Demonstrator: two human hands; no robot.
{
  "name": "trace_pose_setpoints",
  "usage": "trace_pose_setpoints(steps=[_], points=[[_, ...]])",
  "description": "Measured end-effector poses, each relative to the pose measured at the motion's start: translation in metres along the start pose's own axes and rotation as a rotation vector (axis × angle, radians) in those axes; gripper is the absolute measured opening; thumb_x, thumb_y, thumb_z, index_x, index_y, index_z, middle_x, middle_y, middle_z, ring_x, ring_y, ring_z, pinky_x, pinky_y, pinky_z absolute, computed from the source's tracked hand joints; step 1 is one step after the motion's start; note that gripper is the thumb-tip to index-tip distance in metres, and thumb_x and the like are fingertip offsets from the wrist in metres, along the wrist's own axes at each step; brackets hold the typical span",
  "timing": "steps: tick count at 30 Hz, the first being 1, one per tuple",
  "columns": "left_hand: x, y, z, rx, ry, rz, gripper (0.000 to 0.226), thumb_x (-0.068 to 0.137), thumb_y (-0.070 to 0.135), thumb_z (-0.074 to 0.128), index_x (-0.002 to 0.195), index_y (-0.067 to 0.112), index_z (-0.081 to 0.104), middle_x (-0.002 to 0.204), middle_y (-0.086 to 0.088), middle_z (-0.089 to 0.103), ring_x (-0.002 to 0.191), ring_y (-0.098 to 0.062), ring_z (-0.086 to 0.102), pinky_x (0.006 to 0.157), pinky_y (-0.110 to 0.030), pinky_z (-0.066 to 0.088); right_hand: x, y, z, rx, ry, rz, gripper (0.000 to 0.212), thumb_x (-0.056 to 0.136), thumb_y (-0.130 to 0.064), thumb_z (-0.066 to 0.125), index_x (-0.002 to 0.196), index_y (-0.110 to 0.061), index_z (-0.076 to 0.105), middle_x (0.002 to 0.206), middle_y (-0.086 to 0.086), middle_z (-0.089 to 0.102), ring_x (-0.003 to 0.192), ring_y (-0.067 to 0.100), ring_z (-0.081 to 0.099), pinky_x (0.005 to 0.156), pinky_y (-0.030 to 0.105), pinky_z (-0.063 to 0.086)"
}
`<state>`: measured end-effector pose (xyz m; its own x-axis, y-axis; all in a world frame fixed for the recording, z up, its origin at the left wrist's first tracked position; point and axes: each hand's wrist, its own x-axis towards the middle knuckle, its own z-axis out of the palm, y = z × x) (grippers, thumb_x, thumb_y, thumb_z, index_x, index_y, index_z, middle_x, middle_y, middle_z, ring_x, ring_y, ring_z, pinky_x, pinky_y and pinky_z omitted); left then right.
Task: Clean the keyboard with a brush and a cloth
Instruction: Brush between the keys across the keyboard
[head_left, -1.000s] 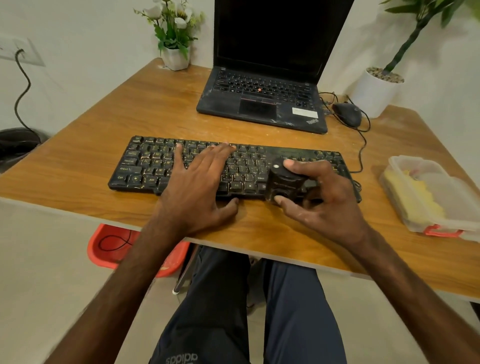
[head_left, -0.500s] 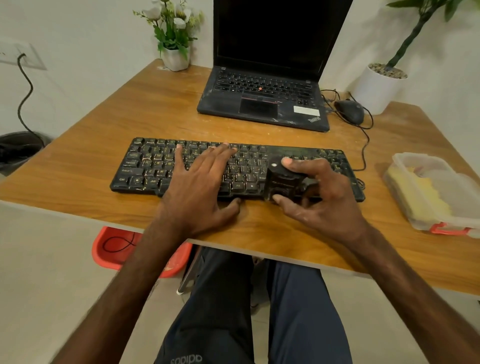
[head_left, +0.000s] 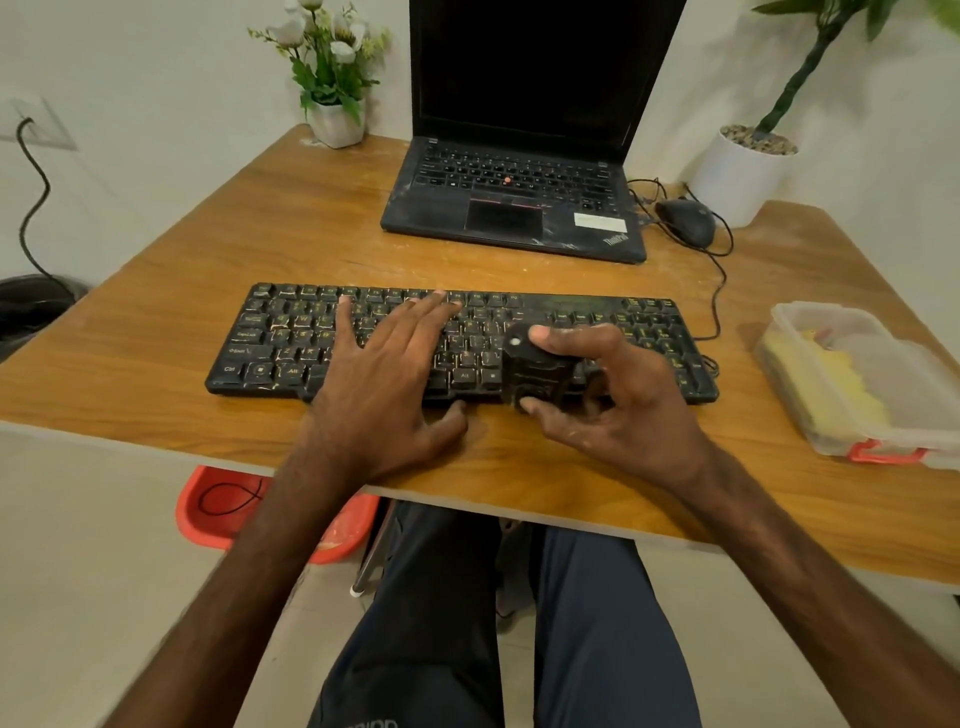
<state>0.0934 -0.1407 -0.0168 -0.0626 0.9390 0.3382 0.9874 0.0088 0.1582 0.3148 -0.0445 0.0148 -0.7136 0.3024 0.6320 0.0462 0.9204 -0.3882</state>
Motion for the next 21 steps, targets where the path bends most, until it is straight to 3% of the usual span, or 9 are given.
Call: trace_pose_setpoints(steps=[5,8,11,15,21], points=[[-0.001,0.0,-0.001,-0.056,0.008,0.013,0.093,0.087,0.077,0.029,0.155,0.014,0.034,0.163,-0.005,0.032,0.15,-0.022,0.029,0.115,-0.074,0.006,0.02,-0.009,0.027,-0.009,-0.097,-0.048,0.061,0.083,-0.02,0.075,0.131,-0.023,0.037,0.113,0.011,0.063,0.094,0.019,0.066,0.067,0.026,0.059],[-0.001,0.0,-0.001,-0.05,0.011,0.012,0.089,0.087,0.074,0.033,0.154,0.014,0.035,0.162,-0.006,0.033,0.15,-0.022,0.03,0.115,-0.075,0.006,0.019,-0.007,0.025,-0.007,-0.123,-0.042,0.057,0.086,-0.025,0.07,0.132,-0.026,0.036,0.114,0.011,0.063,0.095,0.02,0.066,0.065,0.027,0.059],[-0.001,-0.001,0.0,-0.017,0.004,-0.004,0.089,0.084,0.068,0.038,0.155,0.015,0.029,0.163,-0.005,0.031,0.149,-0.021,0.031,0.116,-0.074,0.006,-0.001,0.001,0.001,-0.002,-0.042,0.049,0.063,0.082,-0.022,0.075,0.133,-0.027,0.039,0.119,0.008,0.061,0.099,0.021,0.067,0.065,0.027,0.061],[0.0,0.0,0.0,0.0,-0.002,-0.004,0.092,0.081,0.067,0.038,0.156,0.017,0.028,0.163,-0.006,0.03,0.149,-0.022,0.032,0.115,-0.074,0.007,-0.012,0.007,-0.017,-0.013,0.049,0.071,0.063,0.077,-0.017,0.08,0.129,-0.022,0.043,0.118,0.003,0.058,0.099,0.019,0.067,0.065,0.012,0.055],[-0.001,0.0,-0.001,-0.048,0.009,0.005,0.094,0.085,0.078,0.027,0.155,0.015,0.034,0.163,-0.004,0.031,0.15,-0.018,0.027,0.116,-0.074,0.004,0.02,-0.009,0.027,0.028,-0.08,-0.024,0.056,0.084,-0.024,0.072,0.129,-0.023,0.039,0.116,0.011,0.063,0.097,0.021,0.067,0.068,0.029,0.06]])
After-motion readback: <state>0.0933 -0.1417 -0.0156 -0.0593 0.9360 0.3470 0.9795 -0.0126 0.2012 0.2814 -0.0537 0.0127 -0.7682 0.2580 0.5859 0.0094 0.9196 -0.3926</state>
